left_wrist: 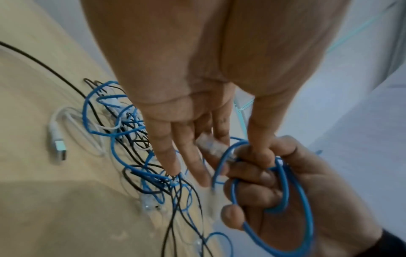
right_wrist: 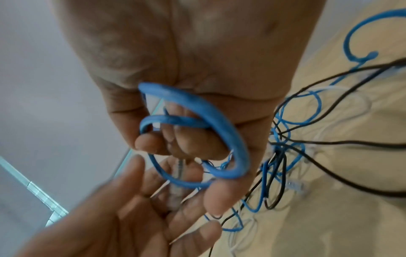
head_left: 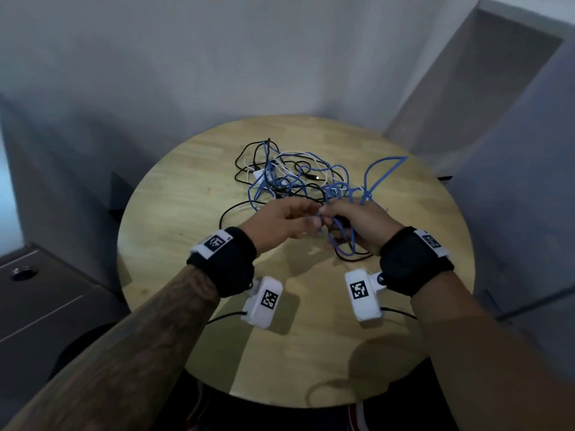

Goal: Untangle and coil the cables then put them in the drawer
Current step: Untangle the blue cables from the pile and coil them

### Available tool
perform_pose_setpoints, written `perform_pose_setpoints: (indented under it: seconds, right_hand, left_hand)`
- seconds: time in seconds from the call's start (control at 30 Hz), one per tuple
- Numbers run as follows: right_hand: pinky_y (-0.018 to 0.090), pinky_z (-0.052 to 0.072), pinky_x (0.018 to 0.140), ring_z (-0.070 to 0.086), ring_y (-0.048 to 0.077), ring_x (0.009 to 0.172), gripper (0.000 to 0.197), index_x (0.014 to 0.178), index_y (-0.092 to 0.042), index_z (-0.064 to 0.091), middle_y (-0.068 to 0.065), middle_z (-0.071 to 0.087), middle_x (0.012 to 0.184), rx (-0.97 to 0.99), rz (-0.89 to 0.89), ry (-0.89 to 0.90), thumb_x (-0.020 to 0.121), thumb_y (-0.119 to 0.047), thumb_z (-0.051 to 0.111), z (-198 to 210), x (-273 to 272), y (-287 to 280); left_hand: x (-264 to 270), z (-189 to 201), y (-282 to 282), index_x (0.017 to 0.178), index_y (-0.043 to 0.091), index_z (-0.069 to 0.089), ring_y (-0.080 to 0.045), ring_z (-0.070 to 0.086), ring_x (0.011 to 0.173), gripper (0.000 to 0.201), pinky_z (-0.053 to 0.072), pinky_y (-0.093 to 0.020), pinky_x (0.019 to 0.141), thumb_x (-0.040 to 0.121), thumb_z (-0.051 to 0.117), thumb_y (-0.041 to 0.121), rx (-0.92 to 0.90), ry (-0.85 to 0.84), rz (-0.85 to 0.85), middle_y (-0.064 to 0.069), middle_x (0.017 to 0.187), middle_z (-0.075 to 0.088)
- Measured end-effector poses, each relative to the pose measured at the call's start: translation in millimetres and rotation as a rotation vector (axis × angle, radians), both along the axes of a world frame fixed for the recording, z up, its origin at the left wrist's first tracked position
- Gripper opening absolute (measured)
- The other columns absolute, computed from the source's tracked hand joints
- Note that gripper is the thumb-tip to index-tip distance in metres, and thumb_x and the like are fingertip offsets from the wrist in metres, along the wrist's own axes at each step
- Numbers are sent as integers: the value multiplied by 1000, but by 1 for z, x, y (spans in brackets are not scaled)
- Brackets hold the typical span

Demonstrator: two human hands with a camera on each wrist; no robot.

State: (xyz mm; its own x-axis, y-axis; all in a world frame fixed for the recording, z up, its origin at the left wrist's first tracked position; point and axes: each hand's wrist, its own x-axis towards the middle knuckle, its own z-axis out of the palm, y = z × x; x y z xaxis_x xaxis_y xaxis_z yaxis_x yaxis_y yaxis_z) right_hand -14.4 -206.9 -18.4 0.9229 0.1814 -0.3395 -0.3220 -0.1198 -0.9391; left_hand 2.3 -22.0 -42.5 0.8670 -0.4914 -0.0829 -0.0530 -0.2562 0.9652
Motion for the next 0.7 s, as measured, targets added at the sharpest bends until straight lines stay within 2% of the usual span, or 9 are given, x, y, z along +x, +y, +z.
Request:
perform_pose_setpoints:
  seconds: [0.1,0.17,0.23,0.33,0.4,0.47,0.57,0.63,0.7]
  right_hand:
    - [44,59,68,48,23,53,18,88,-10,58,8,51,66,-26,5,-31,96,-25,63,0,-8,10]
    - [45,59,66,49,21,50,18,89,-11,53,7,54,71,-40,-63,-69,97,-24,62,1,-11,13]
    - [48,59,71,60,25,57,16,102,-13,53,8,63,86,-25,-162,-61,97,-23,64,0,-14,11]
    - [45,60,70,71,25,76,47,136,-24,41,7,64,116,-116,-234,-45,96,-31,65,-4,-16,6]
    - [42,58,75,70,23,100,74,151,-27,26,4,54,138,-432,-213,-56,92,-52,62,-7,-17,1]
    - [43,50,95,55,29,127,91,155,-21,23,4,42,153,-878,-137,-116,86,-74,50,-9,-18,-6]
    - [42,47,92,55,33,124,83,152,-20,28,5,36,156,-1167,-273,-381,89,-71,45,3,-21,-7]
    - [43,48,89,55,33,121,75,151,-19,31,6,34,154,-1124,-408,-642,92,-60,52,15,-20,-6]
    - [44,45,95,51,29,122,67,144,-19,43,5,42,147,-1069,-391,-925,89,-56,57,21,-19,2]
  left_hand:
    - [-12,-1,14,101,9,69,-27,66,73,13,51,-34,71,96,59,15,21,-69,100,-3,71,66]
    - [-16,-1,25,98,13,68,-31,67,69,10,51,-37,67,97,58,15,68,-106,148,-5,70,66]
    - [-20,-3,33,97,19,70,-24,68,63,12,52,-33,61,97,57,17,124,-114,212,-1,80,67]
    - [-21,-7,43,97,19,73,-18,66,71,15,53,-27,67,96,59,25,264,-273,368,4,104,61]
    - [-16,-3,51,92,15,72,-17,63,78,16,52,-30,75,95,59,24,285,-346,477,0,97,64]
    - [-13,3,56,87,10,68,-14,61,67,16,50,-30,73,96,58,19,173,-261,531,-1,74,66]
    - [-17,11,56,90,2,66,-13,46,48,18,50,-34,60,98,53,12,-113,-40,502,0,58,48]
    - [-20,12,52,94,1,65,-12,38,46,18,46,-31,51,99,52,13,-168,8,483,1,58,41]
    - [-20,13,49,98,0,64,-12,34,46,20,36,-27,47,99,52,16,-197,31,477,2,58,40]
